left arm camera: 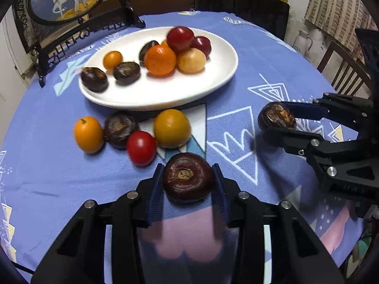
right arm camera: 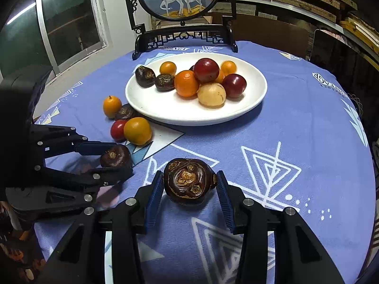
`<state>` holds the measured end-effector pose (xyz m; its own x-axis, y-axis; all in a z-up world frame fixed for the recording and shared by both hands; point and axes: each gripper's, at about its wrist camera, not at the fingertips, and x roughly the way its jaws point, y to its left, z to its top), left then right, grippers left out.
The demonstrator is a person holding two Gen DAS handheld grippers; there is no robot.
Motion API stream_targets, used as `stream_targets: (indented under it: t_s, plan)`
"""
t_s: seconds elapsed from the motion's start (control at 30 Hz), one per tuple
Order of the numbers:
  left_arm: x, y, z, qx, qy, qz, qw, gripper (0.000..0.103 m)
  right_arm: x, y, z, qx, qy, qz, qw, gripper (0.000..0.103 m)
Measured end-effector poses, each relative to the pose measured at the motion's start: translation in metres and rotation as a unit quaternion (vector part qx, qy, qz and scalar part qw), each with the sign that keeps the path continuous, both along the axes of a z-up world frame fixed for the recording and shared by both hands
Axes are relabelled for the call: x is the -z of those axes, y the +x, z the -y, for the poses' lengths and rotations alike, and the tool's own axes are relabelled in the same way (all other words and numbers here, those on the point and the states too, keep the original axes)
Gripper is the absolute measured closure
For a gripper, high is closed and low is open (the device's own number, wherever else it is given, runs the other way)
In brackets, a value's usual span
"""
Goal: Organize fruits
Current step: 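Carry both brown fruits onto the white plate and open both tools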
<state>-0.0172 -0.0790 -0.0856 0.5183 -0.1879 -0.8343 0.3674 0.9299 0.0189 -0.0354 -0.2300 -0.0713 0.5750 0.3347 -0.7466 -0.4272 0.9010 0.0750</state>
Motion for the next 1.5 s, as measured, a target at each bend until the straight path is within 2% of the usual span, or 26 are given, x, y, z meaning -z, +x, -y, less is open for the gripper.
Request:
stream_targets:
  t_s: [0.47,0.97,1.5]
  plan:
    - [-0.031,-0.001,-0.028,-0.032,0.024,0.064,0.9972,0.064,-0.019,-0.016,-0.034,-0.040,0.027,0.015,0.999,0.058]
    - [-0.045,0.017,-0.032,-0.040,0.010,0.083,0.9957,0.064,-0.028,-0.010,-0.040,-0.037,0.038,0.025,0.998,0.058]
    - [-0.056,0.049,-0.032,-0.042,0.023,0.097,0.9941,0.064,-0.034,0.016,-0.040,-0.037,0.046,0.029,0.998,0.058]
